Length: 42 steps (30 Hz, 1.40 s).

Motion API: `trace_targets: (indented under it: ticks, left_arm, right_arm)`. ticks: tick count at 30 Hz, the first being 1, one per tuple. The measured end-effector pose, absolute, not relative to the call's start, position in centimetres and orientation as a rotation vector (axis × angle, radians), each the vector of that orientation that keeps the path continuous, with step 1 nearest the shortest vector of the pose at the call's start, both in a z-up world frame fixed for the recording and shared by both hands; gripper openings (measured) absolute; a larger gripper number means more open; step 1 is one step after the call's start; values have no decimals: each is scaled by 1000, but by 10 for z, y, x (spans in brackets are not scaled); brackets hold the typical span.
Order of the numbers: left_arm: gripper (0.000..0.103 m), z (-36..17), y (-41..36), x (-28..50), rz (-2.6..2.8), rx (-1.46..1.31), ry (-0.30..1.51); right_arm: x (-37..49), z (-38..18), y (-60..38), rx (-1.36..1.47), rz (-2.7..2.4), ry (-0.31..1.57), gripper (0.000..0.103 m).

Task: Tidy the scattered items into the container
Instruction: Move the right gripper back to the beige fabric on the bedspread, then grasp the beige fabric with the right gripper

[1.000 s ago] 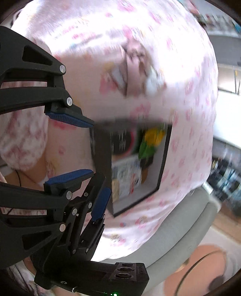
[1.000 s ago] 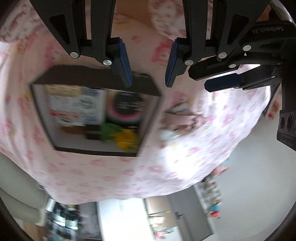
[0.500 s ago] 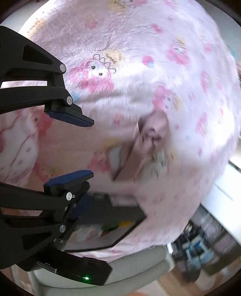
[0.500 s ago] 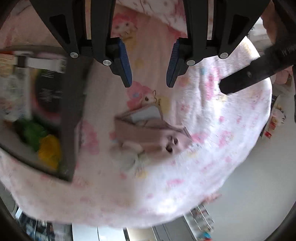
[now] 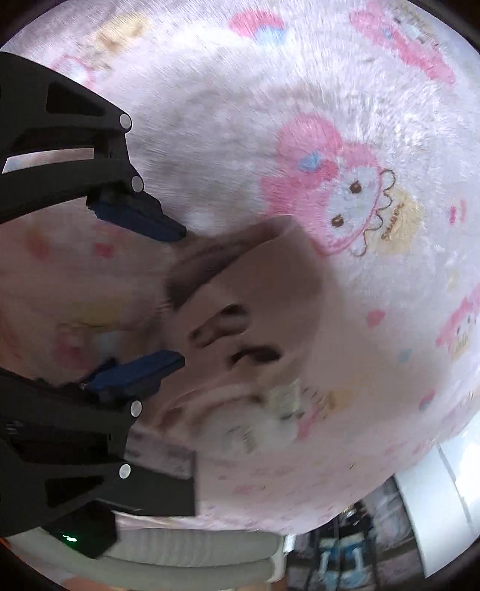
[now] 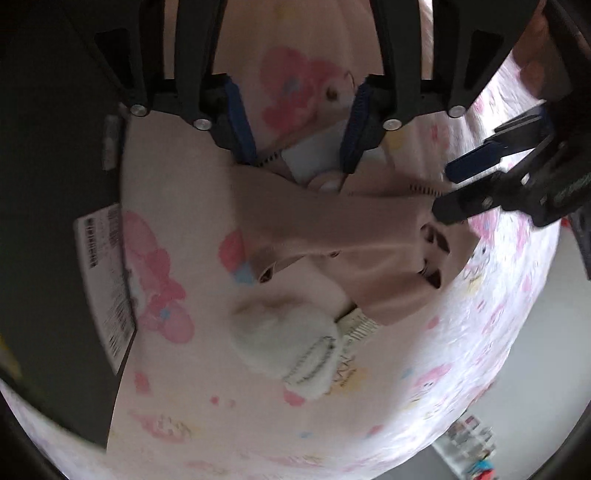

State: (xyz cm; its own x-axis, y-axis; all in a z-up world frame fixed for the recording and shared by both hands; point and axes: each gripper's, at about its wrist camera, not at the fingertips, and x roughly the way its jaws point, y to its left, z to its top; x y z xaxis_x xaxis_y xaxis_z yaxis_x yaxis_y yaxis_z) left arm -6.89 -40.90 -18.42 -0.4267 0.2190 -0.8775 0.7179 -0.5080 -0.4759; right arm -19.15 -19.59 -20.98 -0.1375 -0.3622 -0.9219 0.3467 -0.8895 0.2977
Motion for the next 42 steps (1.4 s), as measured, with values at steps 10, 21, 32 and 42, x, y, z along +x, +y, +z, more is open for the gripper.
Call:
trace_targets:
  ticks: [10,21,32,42]
  left_arm:
    - [3,-143,-358,-56,-2242,1413,1231]
    - [3,-74,-229,-1,-2574,1499,1177]
    - [13,-104,-108,-38,-2631,1842,852]
    - [59,-142,-145,-19,-2271,1788,760]
  right_arm:
    - [-184,-192,-187,1579,-1954,-107,10]
    - [-98,-95,-42,1400,-1985,-188,8]
    - [-80,-121,97,1525,-2233,-188,8]
    - [-101,-168,91,1599,-2056,-344,50]
